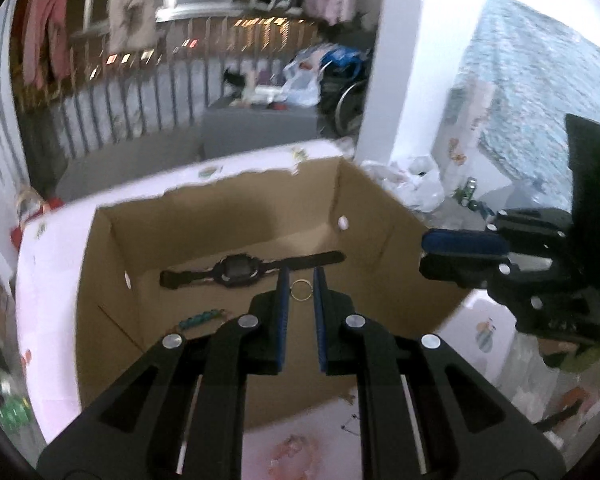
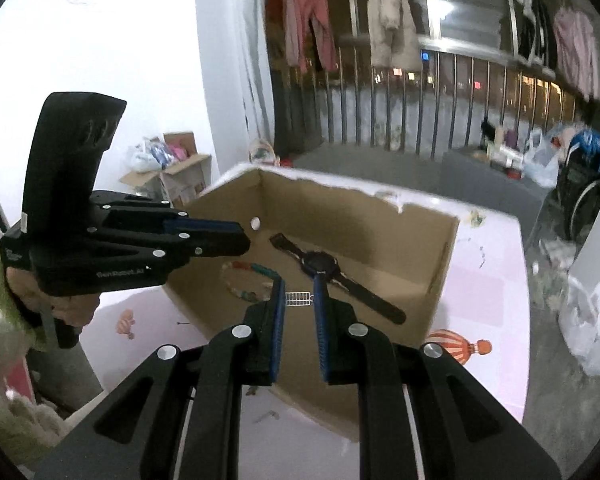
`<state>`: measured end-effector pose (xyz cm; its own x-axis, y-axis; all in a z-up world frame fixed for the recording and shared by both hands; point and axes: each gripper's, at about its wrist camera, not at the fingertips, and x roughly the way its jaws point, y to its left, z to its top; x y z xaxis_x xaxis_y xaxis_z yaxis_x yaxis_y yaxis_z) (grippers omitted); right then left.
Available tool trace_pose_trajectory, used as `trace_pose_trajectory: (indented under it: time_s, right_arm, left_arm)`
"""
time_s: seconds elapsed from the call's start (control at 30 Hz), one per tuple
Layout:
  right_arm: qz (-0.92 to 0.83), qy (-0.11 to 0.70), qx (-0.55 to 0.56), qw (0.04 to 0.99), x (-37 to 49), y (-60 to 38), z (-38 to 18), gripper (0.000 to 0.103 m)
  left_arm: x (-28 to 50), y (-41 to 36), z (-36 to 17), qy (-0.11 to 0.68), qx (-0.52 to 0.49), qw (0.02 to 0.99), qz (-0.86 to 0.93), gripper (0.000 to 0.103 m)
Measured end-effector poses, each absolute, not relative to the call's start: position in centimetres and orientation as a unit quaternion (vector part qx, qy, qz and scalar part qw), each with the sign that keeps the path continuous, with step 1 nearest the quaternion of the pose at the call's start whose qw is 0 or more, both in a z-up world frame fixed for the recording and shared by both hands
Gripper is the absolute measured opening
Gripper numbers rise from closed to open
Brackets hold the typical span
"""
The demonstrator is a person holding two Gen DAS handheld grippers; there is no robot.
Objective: Organize jewelry
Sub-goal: 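Carry the gold charm with the left gripper into the box and open, then withdraw the open left gripper up out of the box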
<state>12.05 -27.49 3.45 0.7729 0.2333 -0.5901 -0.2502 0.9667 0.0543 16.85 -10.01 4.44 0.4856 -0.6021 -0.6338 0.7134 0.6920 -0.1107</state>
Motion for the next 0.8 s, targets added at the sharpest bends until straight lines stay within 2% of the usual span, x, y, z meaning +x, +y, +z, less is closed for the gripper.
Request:
trace_pose_trajectory:
  time_s: [0.27, 0.33, 0.5, 0.8]
  right_arm:
    - [0.091, 0.368, -0.028, 0.925, 15.5, -26.6, 1.4, 0.015]
    - [0.083, 0.376, -0.025, 0.922, 15.5, -26.5, 1.1, 0.015]
    - [0.077, 0.377, -0.006, 0.923, 14.8, -26.6, 1.4, 0.02]
    - [0.08, 0.36, 0.001, 0.93, 13.9, -26.2, 2.7, 0.033]
  left_arm:
    - [19.7, -10.6, 2.2, 0.387, 0.071, 0.847, -0.357, 0.012]
    - [19.6, -10.5, 2.1, 0.392, 0.073, 0.848, -0.35, 0.026]
    - [18.5, -10.0, 2.7, 0.379, 0.072, 0.856, -0.344, 0.035]
    - [17.0, -9.2, 4.2, 0.363, 0.072, 0.866, -0.335, 0.038]
